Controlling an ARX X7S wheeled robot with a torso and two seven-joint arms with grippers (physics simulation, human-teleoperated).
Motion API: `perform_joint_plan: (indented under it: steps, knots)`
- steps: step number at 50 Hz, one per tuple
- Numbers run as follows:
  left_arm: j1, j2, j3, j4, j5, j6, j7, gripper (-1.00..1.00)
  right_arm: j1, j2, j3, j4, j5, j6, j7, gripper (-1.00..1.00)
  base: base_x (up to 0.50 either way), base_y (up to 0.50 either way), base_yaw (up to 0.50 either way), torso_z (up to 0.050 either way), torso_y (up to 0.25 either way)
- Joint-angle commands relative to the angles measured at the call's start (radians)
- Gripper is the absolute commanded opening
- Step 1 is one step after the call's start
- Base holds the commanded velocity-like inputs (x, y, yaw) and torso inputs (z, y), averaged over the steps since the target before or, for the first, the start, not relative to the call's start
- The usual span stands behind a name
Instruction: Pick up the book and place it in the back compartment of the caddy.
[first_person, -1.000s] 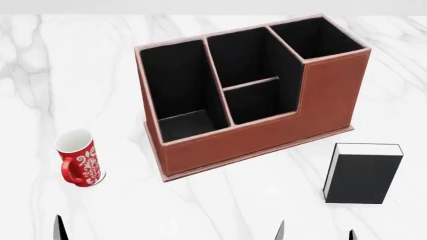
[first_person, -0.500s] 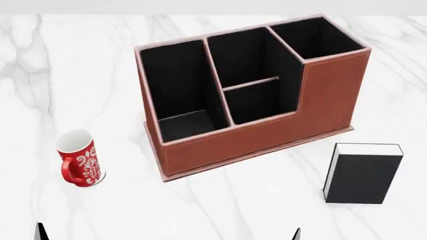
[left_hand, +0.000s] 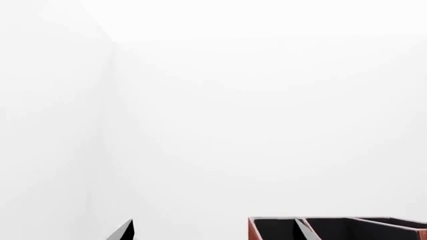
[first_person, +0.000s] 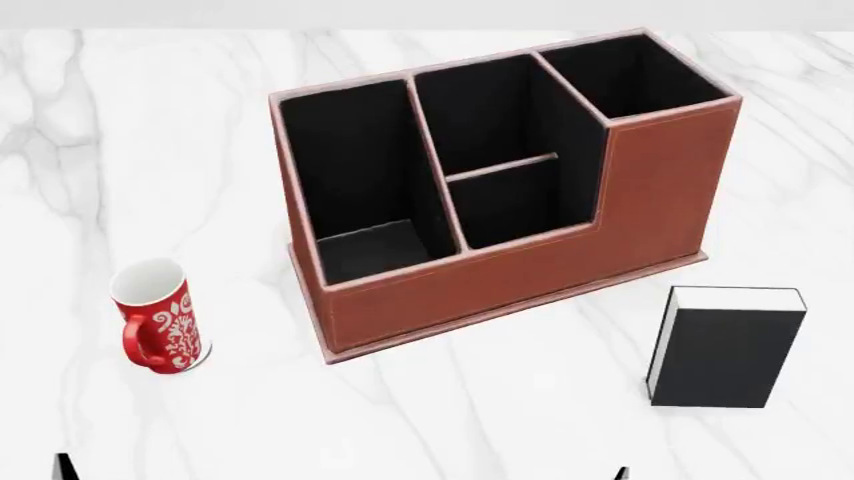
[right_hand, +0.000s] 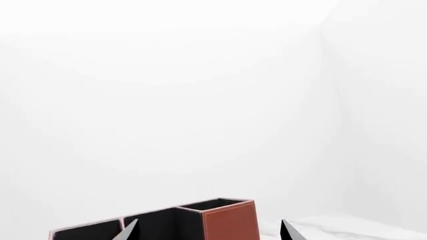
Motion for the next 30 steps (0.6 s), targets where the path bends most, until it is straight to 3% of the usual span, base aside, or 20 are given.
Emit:
perform_joint_plan:
  steps: [1,30]
  knots:
    - [0.002,-0.013,0.011,0.005,-0.019,-0.004,-0.007,1.0,-0.001,0.007,-0.002,0.012,0.001,-0.037,0.012,1.0,0.0,0.0,0.0,0.0,0.0]
    - [-0.006,-0.029,0.03,0.002,-0.02,-0.015,-0.029,1.0,0.016,0.022,-0.016,0.023,-0.009,-0.014,0.044,1.0,0.0,-0.16,0.0,0.0,0.0]
